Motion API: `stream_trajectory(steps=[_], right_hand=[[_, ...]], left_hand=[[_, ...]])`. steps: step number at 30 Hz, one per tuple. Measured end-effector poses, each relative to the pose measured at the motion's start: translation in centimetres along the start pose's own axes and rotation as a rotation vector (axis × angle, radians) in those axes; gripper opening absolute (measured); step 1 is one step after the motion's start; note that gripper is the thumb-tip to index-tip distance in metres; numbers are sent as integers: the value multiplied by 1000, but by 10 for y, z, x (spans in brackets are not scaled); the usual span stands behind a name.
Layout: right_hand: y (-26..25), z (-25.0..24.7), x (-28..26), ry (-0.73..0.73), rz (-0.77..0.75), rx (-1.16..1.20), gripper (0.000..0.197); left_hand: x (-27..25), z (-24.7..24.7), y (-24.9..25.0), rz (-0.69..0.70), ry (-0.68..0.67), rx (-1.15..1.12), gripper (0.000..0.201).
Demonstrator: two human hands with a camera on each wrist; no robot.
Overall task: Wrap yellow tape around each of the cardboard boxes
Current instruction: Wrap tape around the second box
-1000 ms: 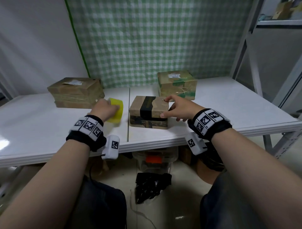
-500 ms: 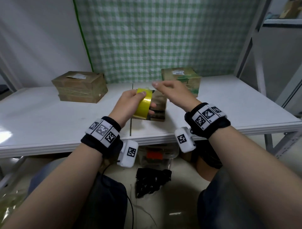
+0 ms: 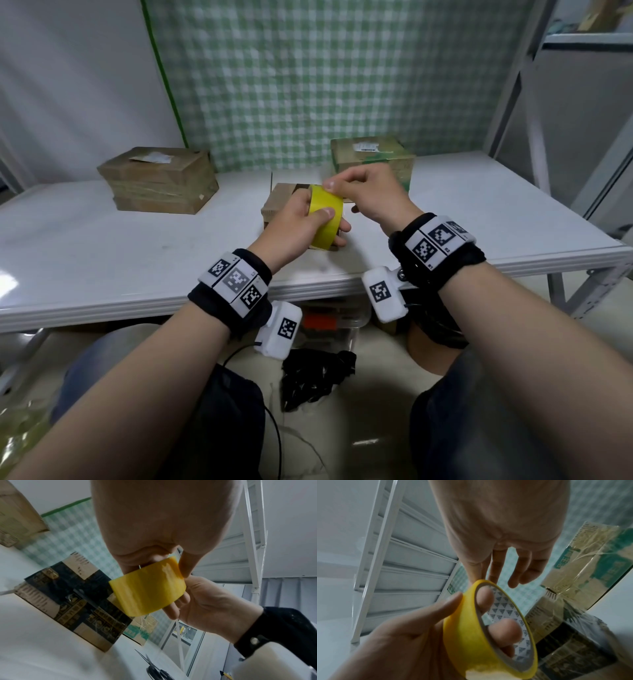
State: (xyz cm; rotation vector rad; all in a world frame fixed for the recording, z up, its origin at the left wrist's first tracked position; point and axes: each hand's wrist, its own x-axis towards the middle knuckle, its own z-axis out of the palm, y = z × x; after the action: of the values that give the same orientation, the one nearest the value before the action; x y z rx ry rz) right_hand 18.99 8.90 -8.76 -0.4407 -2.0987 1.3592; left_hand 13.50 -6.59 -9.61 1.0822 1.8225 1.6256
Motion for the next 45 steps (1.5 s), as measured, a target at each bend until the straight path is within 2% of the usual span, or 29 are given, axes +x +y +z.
stream_trajectory(steps=[3, 7, 13, 17, 20, 23, 26, 28, 32, 38, 45], right_hand=[[2, -2, 3, 39, -60, -71, 12], [-1, -10, 6, 67, -116, -154, 9], [4, -9, 10, 27, -107, -204, 12], [0, -8, 16, 29, -95, -174, 10], [-1, -4, 25, -26, -65, -194, 11], [-1, 3, 36, -67, -10, -200, 13], [-2, -5, 51, 77, 36, -110, 11], [1, -16, 64, 138, 92, -76, 9], [13, -25, 84, 77, 159, -185, 13], [8, -22, 102, -51, 176, -339, 13], [15, -17, 112, -78, 174, -366, 18]], left_hand=[[1, 1, -2, 0, 5, 0, 27], [4, 0, -4, -6, -39, 57, 25], [4, -3, -2, -139, -94, 37, 33], [7, -6, 0, -188, -38, 17, 42], [6, -8, 3, -208, 38, -10, 46], [10, -12, 4, -235, 50, -29, 51], [8, -15, -3, -302, -54, 16, 34], [2, -13, -6, -314, -133, 7, 31], [2, -7, -7, -300, -101, -113, 29], [7, 0, -9, -315, -79, -243, 57], [16, -3, -7, -315, -8, -306, 49]])
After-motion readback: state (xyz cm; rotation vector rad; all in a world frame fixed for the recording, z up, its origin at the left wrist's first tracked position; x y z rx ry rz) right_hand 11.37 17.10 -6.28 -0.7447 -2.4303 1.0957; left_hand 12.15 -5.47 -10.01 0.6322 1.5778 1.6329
